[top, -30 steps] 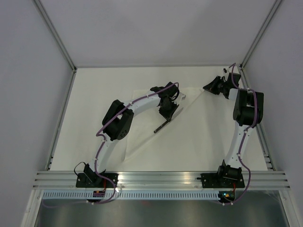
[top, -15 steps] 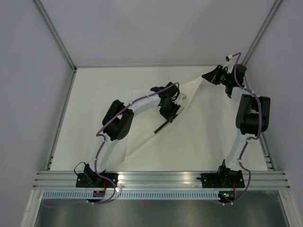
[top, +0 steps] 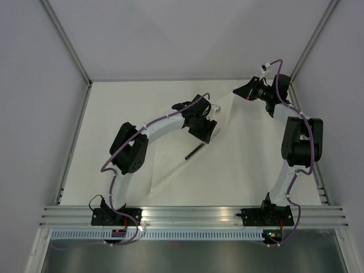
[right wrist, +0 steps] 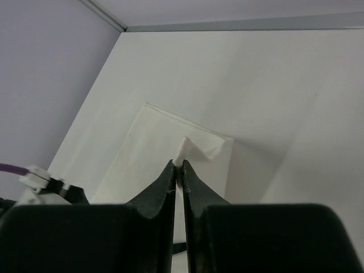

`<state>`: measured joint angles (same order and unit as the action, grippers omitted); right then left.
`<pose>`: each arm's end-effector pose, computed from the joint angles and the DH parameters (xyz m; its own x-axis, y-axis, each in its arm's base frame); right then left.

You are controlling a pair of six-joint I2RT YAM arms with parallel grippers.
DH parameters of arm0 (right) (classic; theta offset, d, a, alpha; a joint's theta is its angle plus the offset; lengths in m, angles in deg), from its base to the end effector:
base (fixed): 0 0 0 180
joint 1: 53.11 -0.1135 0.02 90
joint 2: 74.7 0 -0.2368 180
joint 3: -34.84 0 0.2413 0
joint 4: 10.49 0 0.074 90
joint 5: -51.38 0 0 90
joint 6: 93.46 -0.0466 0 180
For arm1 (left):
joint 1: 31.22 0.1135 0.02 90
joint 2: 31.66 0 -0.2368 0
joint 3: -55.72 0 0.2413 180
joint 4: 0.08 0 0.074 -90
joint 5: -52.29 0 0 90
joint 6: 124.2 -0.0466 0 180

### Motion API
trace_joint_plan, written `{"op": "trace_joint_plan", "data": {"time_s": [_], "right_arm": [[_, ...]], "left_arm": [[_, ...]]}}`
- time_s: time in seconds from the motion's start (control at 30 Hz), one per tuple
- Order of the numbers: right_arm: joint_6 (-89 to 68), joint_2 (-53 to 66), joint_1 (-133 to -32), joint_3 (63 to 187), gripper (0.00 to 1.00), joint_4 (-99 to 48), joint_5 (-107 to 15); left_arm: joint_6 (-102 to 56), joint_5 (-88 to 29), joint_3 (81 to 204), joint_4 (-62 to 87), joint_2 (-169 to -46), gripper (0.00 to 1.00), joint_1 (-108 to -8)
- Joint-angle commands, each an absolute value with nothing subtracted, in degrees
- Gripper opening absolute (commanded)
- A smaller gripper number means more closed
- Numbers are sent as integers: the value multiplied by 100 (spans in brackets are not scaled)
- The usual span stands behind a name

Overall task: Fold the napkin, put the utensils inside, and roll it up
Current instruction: Fold the napkin at the center of the board.

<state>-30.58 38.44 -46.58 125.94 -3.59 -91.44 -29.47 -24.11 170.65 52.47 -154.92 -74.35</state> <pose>0.4367 -0.0126 0.2140 -0.5479 0.3400 -0.7643 -0.5006 0.5987 0.6252 0.3185 -0.3134 0.1723 -0.6971 0.5432 -0.4680 0.6929 0.6782 -0.2448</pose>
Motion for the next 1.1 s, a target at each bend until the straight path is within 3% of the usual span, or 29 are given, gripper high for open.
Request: {"op": "trace_joint_plan", "data": {"time_s": [0.0, 0.1, 0.27, 0.37, 0.5, 0.77, 1.07], "right_arm": [[-2579, 3472, -4704, 12430, 12, -273, -9505], [-2491, 3350, -4783, 12272, 11, -335, -9566], [-2080, 3068, -4967, 12026, 11, -642, -9698], [-1483, 2761, -5204, 11903, 11, -1169, -9611], [-760, 2444, -5784, 11814, 10, -2285, -9303], [567, 2338, -6811, 11982, 8, -4104, -8584], [718, 2347, -7867, 11543, 6, -4019, -7932]], "left_arm": [[-2331, -2522, 16638, 4606, -14435, 59, -7341], [-1717, -3066, 15963, 4438, -13750, 54, -7148], [-512, -4217, 14695, 4568, -12774, 21, -6752], [-38, -4772, 13782, 4535, -12220, 10, -6734], [271, -4843, 12745, 4271, -11719, 5, -6594], [535, -4826, 12294, 3972, -11867, 2, -6453], [799, -4791, 11942, 3620, -11437, 2, -6409]]}}
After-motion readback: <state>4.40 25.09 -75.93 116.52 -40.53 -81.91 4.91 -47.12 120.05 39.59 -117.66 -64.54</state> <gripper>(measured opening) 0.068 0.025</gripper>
